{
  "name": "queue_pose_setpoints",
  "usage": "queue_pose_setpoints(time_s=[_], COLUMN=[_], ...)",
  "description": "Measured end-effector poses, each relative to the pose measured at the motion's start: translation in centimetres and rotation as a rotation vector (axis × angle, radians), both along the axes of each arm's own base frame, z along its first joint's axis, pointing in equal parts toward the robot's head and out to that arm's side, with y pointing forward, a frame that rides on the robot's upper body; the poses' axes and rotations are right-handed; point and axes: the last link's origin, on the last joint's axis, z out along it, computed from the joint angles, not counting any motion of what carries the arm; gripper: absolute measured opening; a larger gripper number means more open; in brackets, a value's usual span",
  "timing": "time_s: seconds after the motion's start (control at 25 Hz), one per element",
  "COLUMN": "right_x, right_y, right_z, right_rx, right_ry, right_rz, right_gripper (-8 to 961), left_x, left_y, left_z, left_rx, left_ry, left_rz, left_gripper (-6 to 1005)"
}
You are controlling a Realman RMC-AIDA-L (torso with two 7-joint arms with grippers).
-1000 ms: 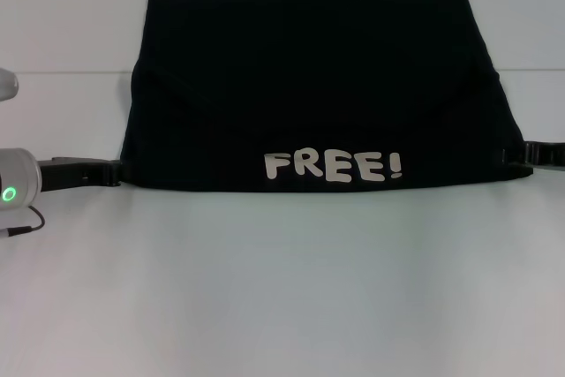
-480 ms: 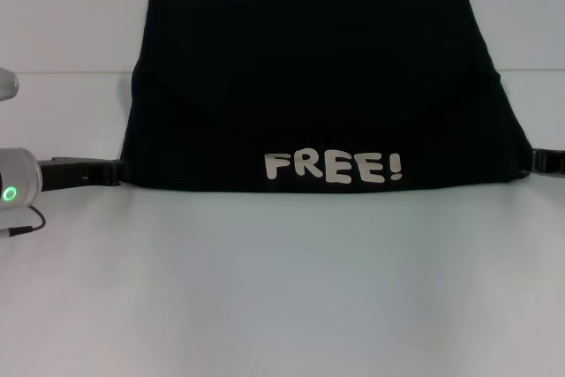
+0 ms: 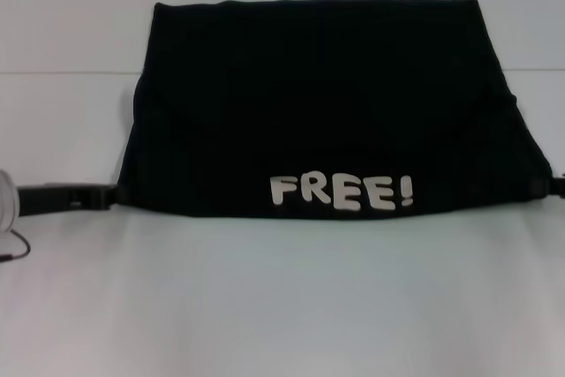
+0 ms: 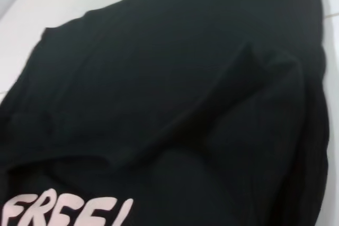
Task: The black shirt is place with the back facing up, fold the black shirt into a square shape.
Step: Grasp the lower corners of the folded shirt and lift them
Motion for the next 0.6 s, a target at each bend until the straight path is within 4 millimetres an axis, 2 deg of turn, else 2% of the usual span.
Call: queue_pose_setpoints(time_s=[0.28,0.32,0.36,0.6], right_x=[1.2,1.3,1.5,3.4], right_y=[-4.9,-5.7,-6.4,-11.5], right_z=[1.4,1.6,1.8,2.2], right_rx=[-0.053,-0.062,-0.068,-0.094], right_ry=[0.077,0.088,0.098,0.13], right_rz=[0.058,0.073,0.083,0.11], right_gripper=[40,40,40,39], left_x=[0.7,0.7,0.8,0.1], left_y=[-4.4,-4.4,-6.0,-9.0], left_z=[0.6,0.6,0.8,1.5], left_rx=[-0.17,-0.17,-0.21,-0.26], left_ry=[-0.15,-0.15,-0.206,-0.283], left_rz=[-0.072,-0.072,-0.097,-0.092], left_gripper=[20,21,21,23])
